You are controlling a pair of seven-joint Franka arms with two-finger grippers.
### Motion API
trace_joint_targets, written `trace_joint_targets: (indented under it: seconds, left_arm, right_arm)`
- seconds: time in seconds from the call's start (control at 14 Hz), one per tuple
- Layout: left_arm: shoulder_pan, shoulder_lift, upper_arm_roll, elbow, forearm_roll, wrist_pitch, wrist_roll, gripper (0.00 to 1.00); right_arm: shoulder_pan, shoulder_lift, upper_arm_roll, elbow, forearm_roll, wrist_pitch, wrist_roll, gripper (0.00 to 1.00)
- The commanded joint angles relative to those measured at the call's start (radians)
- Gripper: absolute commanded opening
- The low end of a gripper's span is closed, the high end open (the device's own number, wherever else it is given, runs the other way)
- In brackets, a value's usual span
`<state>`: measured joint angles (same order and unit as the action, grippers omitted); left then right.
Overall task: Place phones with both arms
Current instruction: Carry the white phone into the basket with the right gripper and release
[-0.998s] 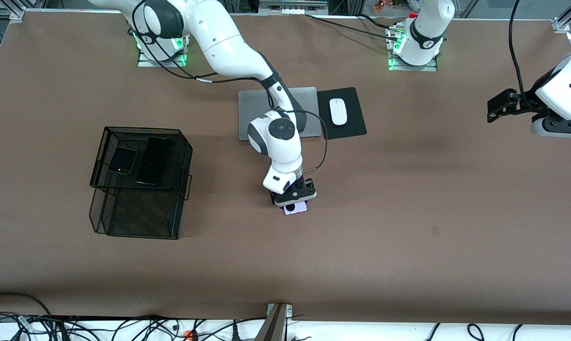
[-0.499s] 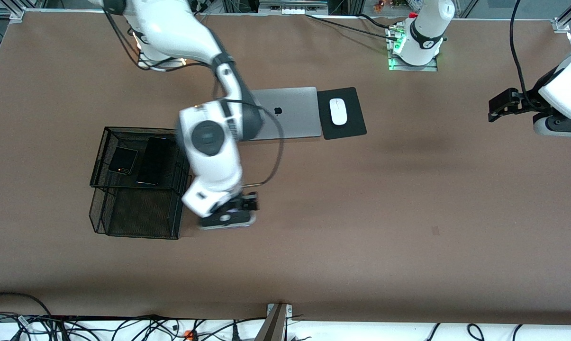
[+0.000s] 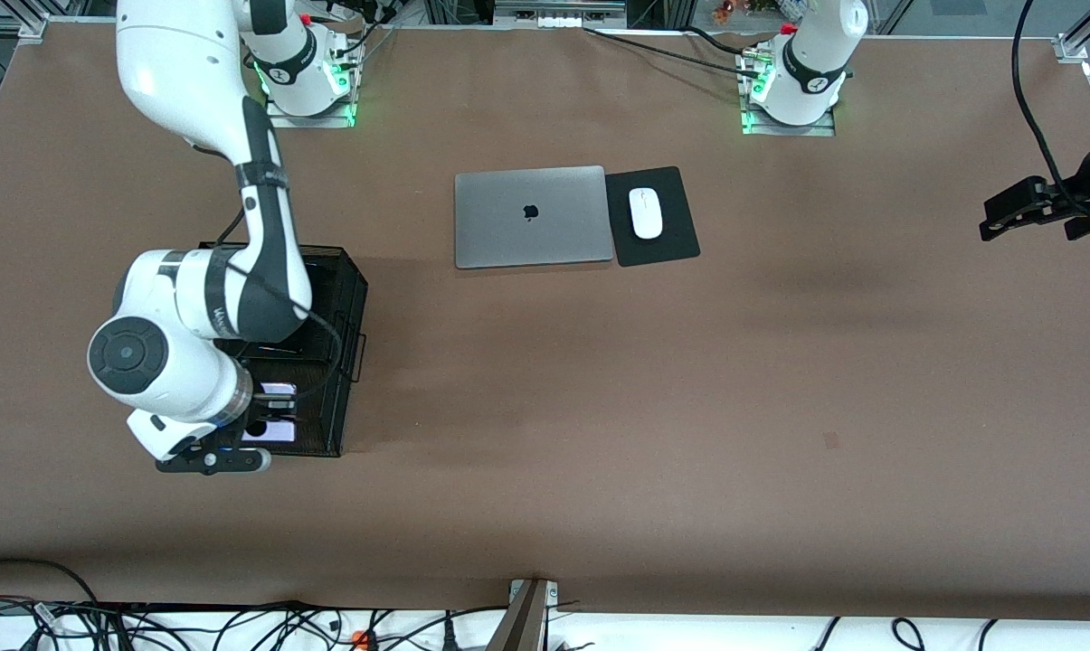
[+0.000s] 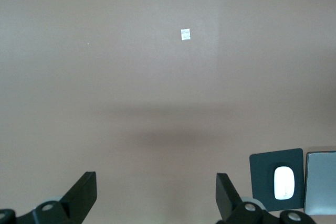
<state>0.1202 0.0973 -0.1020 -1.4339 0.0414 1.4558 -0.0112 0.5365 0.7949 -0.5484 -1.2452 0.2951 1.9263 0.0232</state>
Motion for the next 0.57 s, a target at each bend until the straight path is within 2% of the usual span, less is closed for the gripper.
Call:
trace_joint_targets:
  seconds: [0.0,0.29,0.5]
  left_arm:
    - [0.009,-0.011,-0.004,-0.002,-0.026,0.008,0.000,1.00]
    - [0.015,-0.011,-0.005,0.001,-0.049,0.024,-0.001,1.00]
    - [0.018,-0.010,-0.005,0.001,-0.083,0.067,-0.003,1.00]
  right_arm:
    - [0.000,-0.036,0.001,-0.106,0.007,0.049,-0.005,0.14]
    - [-0.032,-0.034,0.001,-0.168,0.093,0.063,-0.005,0.14]
    - [-0.040,-0.026,0.001,-0.181,0.105,0.085,-0.005,0.16]
